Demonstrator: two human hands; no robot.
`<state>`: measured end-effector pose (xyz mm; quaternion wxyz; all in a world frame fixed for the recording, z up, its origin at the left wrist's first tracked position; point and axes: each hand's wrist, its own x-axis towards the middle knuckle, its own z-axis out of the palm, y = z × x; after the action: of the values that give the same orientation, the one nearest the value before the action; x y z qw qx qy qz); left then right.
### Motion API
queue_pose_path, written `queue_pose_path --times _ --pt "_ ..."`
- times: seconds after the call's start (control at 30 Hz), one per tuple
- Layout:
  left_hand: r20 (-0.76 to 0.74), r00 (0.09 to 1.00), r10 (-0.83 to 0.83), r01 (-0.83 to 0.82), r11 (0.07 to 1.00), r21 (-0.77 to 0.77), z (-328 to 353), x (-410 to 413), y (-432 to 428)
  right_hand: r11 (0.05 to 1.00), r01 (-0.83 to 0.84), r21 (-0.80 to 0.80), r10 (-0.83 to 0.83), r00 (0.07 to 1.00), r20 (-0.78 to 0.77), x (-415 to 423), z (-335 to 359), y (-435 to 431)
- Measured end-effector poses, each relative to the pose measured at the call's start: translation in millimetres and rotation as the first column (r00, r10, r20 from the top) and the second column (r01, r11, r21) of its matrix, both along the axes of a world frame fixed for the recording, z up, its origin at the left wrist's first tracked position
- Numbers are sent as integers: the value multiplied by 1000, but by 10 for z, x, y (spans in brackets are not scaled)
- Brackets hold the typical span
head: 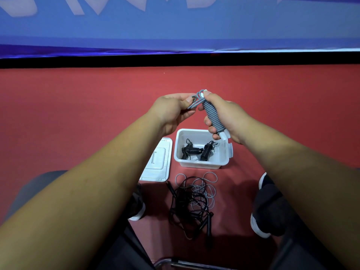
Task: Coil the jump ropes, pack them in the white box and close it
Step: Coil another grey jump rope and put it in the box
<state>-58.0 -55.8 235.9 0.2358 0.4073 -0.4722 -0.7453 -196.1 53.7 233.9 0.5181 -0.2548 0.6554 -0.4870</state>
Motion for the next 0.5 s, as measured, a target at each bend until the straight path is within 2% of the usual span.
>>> queue_pose_path --times 0.1,0.27,0.5 --pt "-9 999 -40 40 999 6 29 11 2 1000 -14 0 14 1000 3 0 8 6" --pt "-5 1000 -13 13 1000 0 78 43 7 999 -38 3 38 999 12 -16 3 16" --pt "19 999 -43 43 999 -5 113 88 -43 991 -135 -3 135 990 35 -62 4 15"
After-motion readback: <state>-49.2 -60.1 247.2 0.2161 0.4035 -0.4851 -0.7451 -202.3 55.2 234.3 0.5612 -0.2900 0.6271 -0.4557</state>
